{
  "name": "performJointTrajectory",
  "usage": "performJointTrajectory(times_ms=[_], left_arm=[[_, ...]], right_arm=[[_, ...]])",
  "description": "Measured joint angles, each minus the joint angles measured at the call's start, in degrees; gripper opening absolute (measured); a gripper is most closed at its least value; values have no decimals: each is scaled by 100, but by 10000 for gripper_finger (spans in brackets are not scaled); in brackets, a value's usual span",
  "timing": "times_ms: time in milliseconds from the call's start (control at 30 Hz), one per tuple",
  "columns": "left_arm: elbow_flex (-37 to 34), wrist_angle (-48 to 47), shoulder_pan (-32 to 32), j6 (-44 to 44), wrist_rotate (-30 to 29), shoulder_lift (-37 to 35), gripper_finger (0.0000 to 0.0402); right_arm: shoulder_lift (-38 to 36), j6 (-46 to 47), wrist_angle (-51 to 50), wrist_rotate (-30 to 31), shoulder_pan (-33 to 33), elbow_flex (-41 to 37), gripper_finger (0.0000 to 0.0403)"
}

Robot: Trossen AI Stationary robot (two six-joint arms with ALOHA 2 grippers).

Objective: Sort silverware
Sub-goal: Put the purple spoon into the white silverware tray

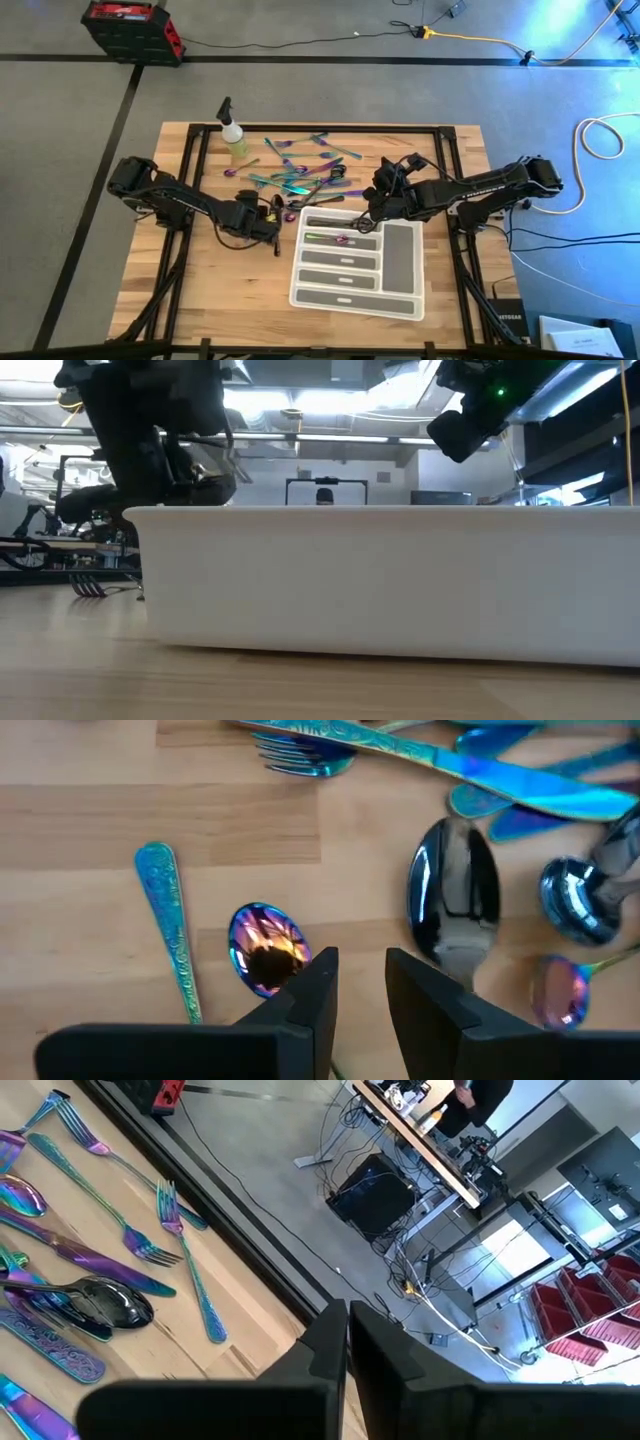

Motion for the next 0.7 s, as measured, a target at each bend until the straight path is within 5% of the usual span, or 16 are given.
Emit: performJointTrajectory(times_ms=[700], left_arm=[[0, -203, -658, -2518, -250, 647, 73]], right_arm=[[2, -107, -20, -80, 2, 0, 0]])
